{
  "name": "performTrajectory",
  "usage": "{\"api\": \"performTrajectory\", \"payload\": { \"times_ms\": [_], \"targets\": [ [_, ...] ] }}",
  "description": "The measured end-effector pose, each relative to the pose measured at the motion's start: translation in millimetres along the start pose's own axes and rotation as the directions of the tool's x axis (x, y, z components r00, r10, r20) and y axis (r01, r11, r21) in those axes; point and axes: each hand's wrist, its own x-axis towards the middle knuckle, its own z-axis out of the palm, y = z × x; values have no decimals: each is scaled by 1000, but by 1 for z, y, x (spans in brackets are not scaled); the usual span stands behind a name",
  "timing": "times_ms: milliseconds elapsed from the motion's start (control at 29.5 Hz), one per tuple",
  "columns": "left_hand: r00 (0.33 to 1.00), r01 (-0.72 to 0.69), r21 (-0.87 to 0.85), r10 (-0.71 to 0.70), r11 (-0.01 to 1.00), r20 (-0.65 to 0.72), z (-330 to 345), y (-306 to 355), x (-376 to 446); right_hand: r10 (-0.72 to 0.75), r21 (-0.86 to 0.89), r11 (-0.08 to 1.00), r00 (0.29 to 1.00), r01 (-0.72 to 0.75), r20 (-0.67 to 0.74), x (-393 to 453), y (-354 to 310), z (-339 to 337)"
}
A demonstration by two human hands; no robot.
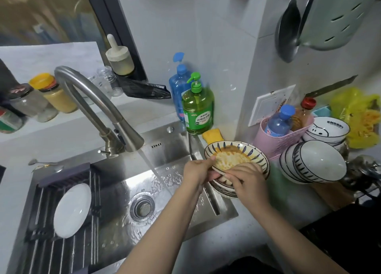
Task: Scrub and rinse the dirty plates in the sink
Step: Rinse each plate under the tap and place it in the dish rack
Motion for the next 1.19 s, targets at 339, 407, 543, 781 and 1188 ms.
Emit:
{"api": "performTrajectory", "payload": {
  "times_ms": [339, 407, 543, 781, 1188],
  "targets": [
    [991, 16, -337, 30, 941, 130, -74, 10, -9, -319, 112, 942, 948, 317, -3, 18, -45, 31],
    [992, 23, -423, 32, 906, 124, -98, 8, -10, -357, 150, 925, 933, 349, 32, 18, -59, 50],
    [997, 3, -497, 38, 868, 72, -137, -6, -10, -403, 218, 900, 911, 377, 86, 7, -90, 85],
    [987, -76, -354, 19, 932, -162, -202, -26, 18, -340, 275, 934, 801, 227, 492, -9, -129, 142],
    [954, -63, 124, 96, 990, -283, -266, -38, 63, 112, -3, 959, 368, -285, 923, -20, -137, 190]
  ]
}}
